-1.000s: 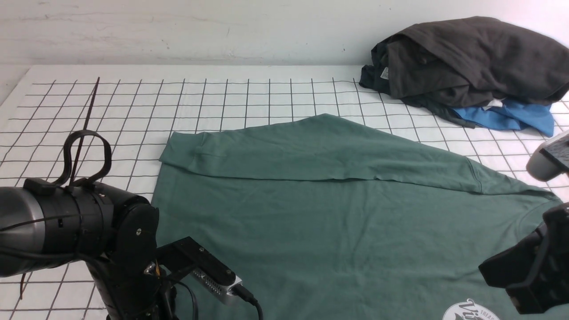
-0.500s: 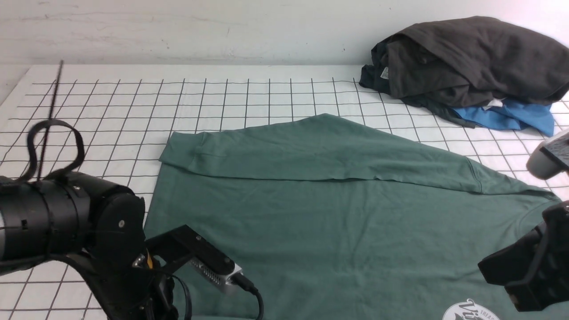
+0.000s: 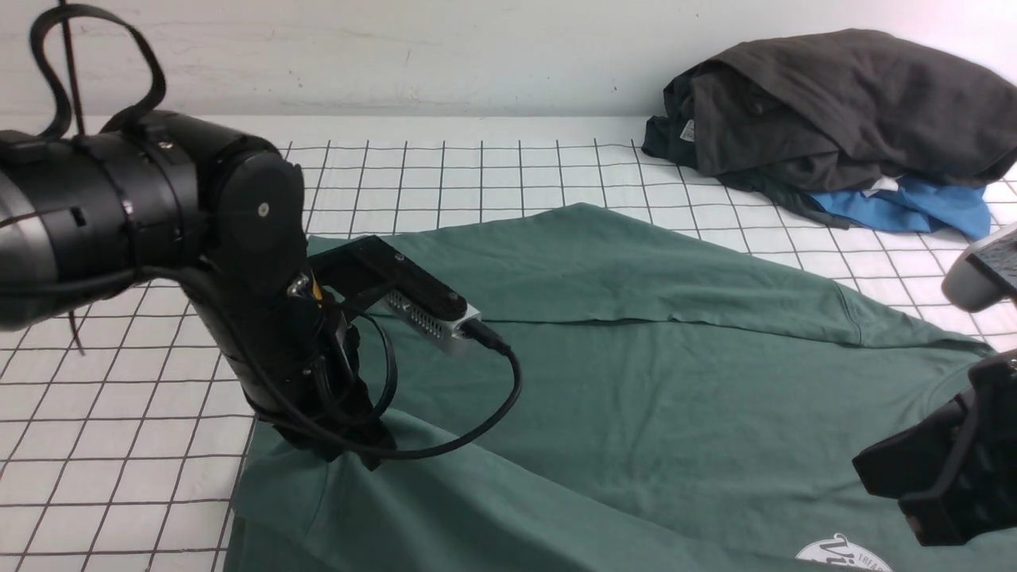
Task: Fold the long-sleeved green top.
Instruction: Use the left arm to clamp the cuff closest to it
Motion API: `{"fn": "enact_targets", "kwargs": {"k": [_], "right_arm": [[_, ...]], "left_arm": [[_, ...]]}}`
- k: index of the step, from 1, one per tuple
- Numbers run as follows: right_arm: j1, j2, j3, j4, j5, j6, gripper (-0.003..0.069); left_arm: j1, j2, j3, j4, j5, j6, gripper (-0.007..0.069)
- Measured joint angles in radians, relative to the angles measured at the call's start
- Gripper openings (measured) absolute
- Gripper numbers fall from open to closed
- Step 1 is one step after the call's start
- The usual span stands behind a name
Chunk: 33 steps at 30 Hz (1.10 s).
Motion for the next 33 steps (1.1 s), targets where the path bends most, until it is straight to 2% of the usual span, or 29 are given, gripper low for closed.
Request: {"fn": "enact_targets", "kwargs": {"k": [6,18,20,25,27,28,30,33], "right_arm": [[0.000,0.000,0.000,-0.015,0.000,0.002,-0.0015],[0.000,0.000,0.000,-0.020,-0.003,0.002,-0.0015],[0.000,0.000,0.000,-0.020,-0.003,0.002,-0.0015],[0.000,0.000,0.000,-0.020,-0.003,0.002,-0.0015],[0.000,0.000,0.000,-0.020,-0.003,0.002,-0.0015],[0.000,0.000,0.000,-0.019,-0.003,0.002,-0.0015],[0.000,0.000,0.000,-0.019,-0.003,0.002,-0.0015],[0.000,0.000,0.000,-0.019,-0.003,0.002,-0.0015]], "left_arm": [[0.000,0.020,0.008,0.005,0.094,-0.010,0.0034],[0.000,0.021,0.059,0.007,0.019,-0.048,0.0070],[0.000,0.021,0.059,0.008,0.004,-0.055,0.0100],[0.001,0.021,0.059,0.011,-0.064,-0.056,0.0261],[0.001,0.024,0.059,0.011,-0.081,-0.057,0.0294],[0.001,0.030,0.059,0.011,-0.102,-0.058,0.0340],[0.001,0.047,0.059,0.011,-0.124,-0.058,0.0384],[0.001,0.078,0.059,0.011,-0.141,-0.060,0.0402]]}}
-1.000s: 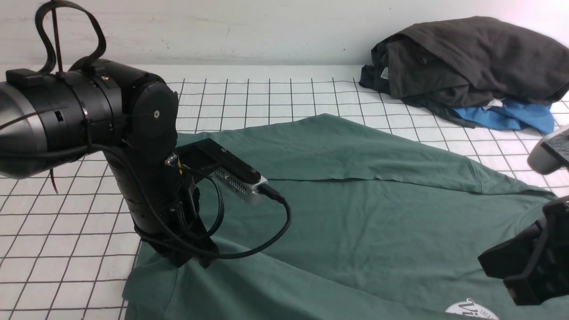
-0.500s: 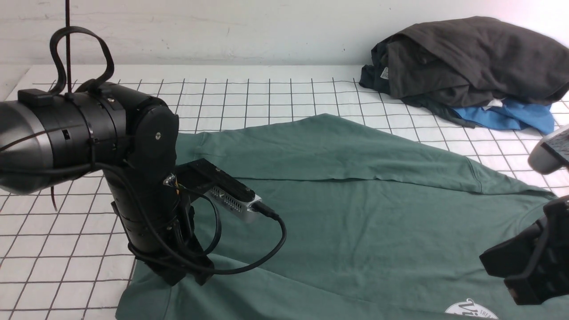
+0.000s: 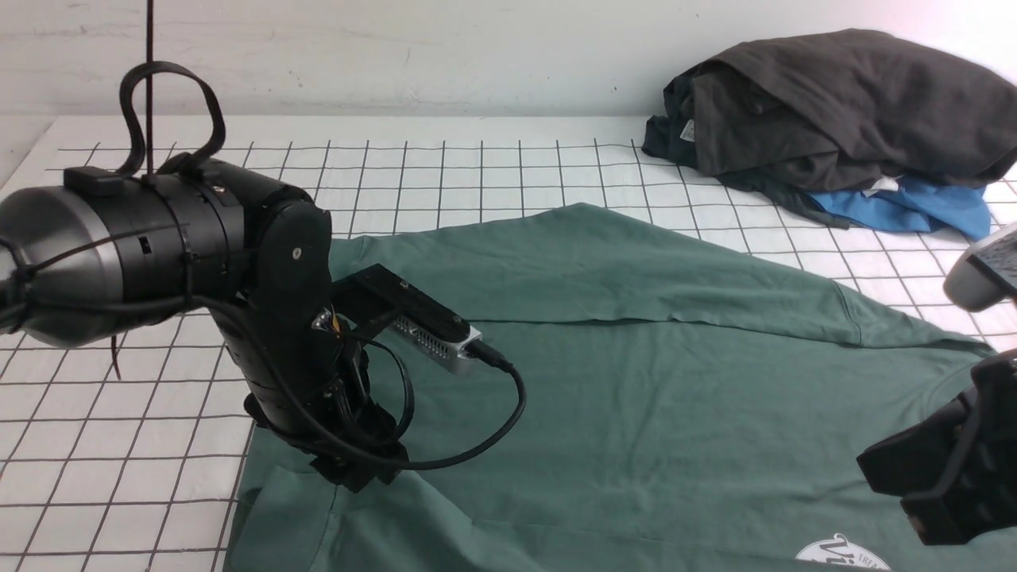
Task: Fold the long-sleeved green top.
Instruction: Use the left arm to clamp the cuff closest to it
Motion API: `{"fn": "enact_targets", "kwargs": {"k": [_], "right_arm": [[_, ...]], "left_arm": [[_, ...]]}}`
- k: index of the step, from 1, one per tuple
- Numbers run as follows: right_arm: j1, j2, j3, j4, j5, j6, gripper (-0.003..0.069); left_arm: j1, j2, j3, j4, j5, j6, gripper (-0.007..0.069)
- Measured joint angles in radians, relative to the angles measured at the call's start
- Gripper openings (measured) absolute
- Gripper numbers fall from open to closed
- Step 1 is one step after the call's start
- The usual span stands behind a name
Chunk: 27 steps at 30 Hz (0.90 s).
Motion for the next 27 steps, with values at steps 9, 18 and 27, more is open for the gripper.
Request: {"fn": "enact_targets", "kwargs": {"k": [9,18,27], "right_arm": [[0.000,0.000,0.000,0.000,0.005,0.000,-0.0015],[0.000,0.000,0.000,0.001,0.007,0.000,-0.0015],[0.000,0.000,0.000,0.001,0.007,0.000,-0.0015]], "left_arm": [[0.058,0.046,0.000,0.088,0.005,-0.144,0.0405],[0.119,0.046,0.000,0.078,0.023,-0.153,0.0405],[0.119,0.123,0.000,0.073,0.018,-0.153,0.0316]]}}
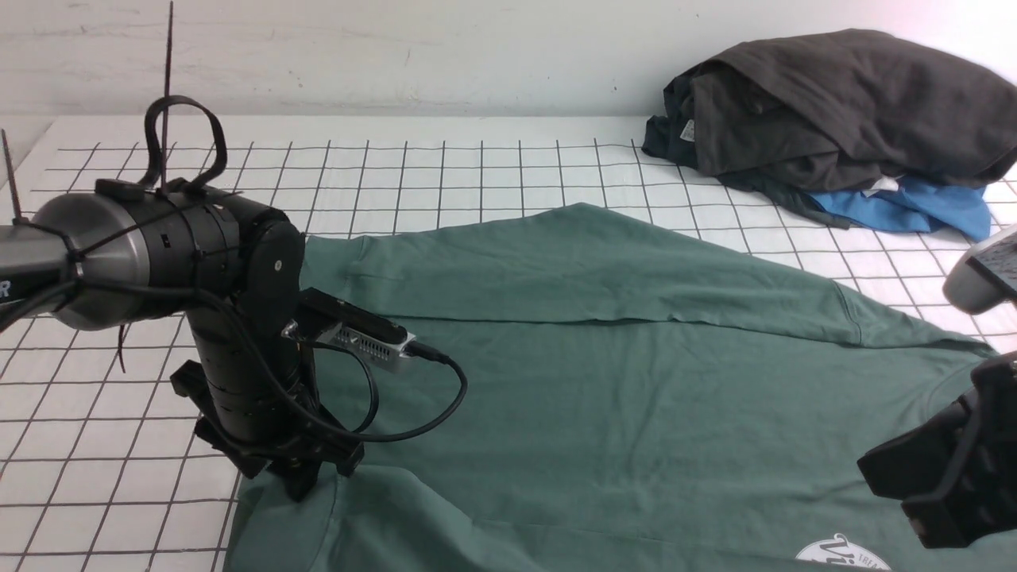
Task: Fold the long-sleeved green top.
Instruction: Use the left arm to clamp the cuff closest to it, then use the left arm to drag and place the cuff at the centered position on the left edge of the fabric
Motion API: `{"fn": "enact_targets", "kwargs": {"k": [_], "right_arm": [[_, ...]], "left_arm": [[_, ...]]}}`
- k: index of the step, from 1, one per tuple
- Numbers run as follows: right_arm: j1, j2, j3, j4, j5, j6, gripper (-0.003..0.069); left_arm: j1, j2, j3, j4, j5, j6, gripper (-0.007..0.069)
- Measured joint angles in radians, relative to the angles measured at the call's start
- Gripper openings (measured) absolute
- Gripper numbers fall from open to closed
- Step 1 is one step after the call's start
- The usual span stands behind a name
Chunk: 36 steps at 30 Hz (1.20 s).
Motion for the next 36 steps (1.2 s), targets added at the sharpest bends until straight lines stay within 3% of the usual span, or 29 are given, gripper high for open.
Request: {"fn": "enact_targets", "kwargs": {"k": [4,7,12,17,26,36], "right_arm": [[0.000,0.000,0.000,0.001,0.000,0.000,-0.0015],[0.000,0.000,0.000,0.001,0.000,0.000,-0.0015],[0.000,0.000,0.000,0.002,0.000,0.000,-0.0015],[0.000,0.000,0.000,0.002,0.000,0.000,-0.0015],[0.000,0.000,0.000,-0.002,-0.014,-0.002,-0.0015],[0.000,0.000,0.000,-0.004,-0.010,-0.002,-0.0015]], "left_arm": [[0.000,0.006,0.000,0.000,-0.016,0.000,0.0244],[0.000,0.002,0.000,-0.001,-0.023,0.000,0.0129],[0.000,0.001,0.000,-0.001,-0.023,0.000,0.0015],[0.000,-0.013,0.000,-0.028,-0.018,0.027,-0.0002],[0.000,-0.150,-0.152,-0.218,0.008,0.161,-0.0004],[0.000,0.009,-0.299,-0.153,0.031,0.155,-0.0004]]}}
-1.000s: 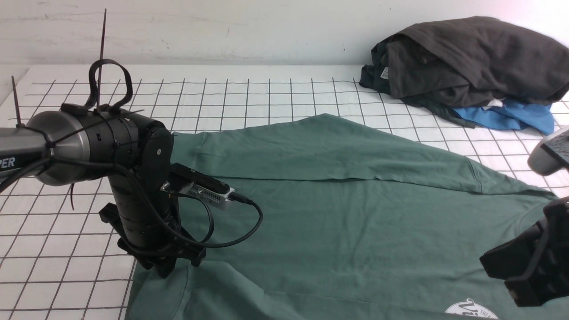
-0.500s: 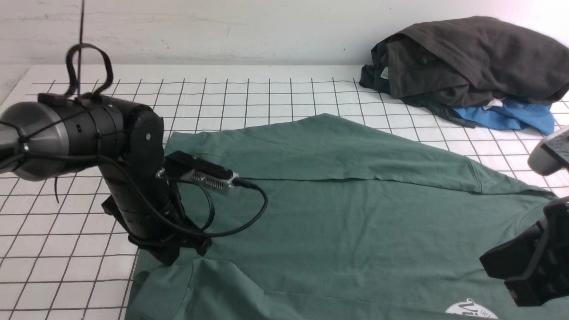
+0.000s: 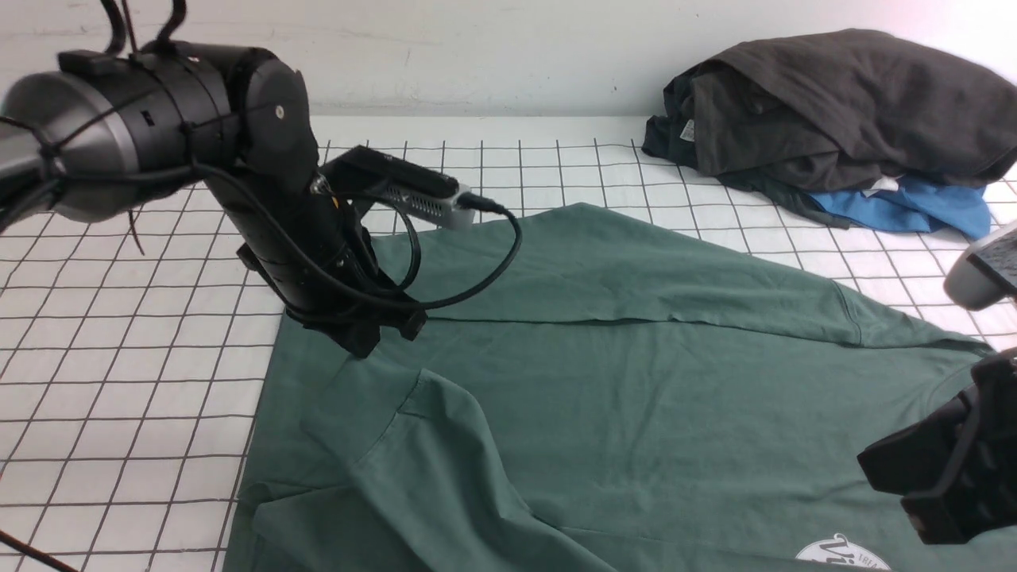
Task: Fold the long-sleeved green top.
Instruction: Use the left arm to drag and place the cuff at the centered position on the left edge of the fabric, then use the left arm to clamp the cuff farthest from it
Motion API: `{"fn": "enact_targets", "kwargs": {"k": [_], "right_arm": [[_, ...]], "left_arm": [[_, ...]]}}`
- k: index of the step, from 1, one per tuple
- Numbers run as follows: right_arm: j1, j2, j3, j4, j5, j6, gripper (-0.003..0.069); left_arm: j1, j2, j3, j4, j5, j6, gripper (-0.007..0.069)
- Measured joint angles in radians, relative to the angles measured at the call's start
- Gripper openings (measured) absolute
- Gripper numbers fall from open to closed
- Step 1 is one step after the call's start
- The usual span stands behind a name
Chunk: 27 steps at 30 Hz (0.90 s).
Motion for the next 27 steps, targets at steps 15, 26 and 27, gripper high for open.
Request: {"fn": "enact_targets", "kwargs": {"k": [15,26,27], "right_arm": [[0.000,0.000,0.000,0.000,0.008,-0.001,-0.0015],[0.000,0.000,0.000,0.016,0.011,-0.001,-0.0015],[0.000,0.000,0.000,0.021,0.011,-0.001,-0.0015]], "left_arm": [[0.000,0.081,-0.009,0.102,-0.032,-0.094,0.0274],[-0.003,-0.335,0.476,0.035,0.017,-0.091,0.0426],[-0.003,-0.347,0.518,0.028,0.000,-0.090,0.0426]]}}
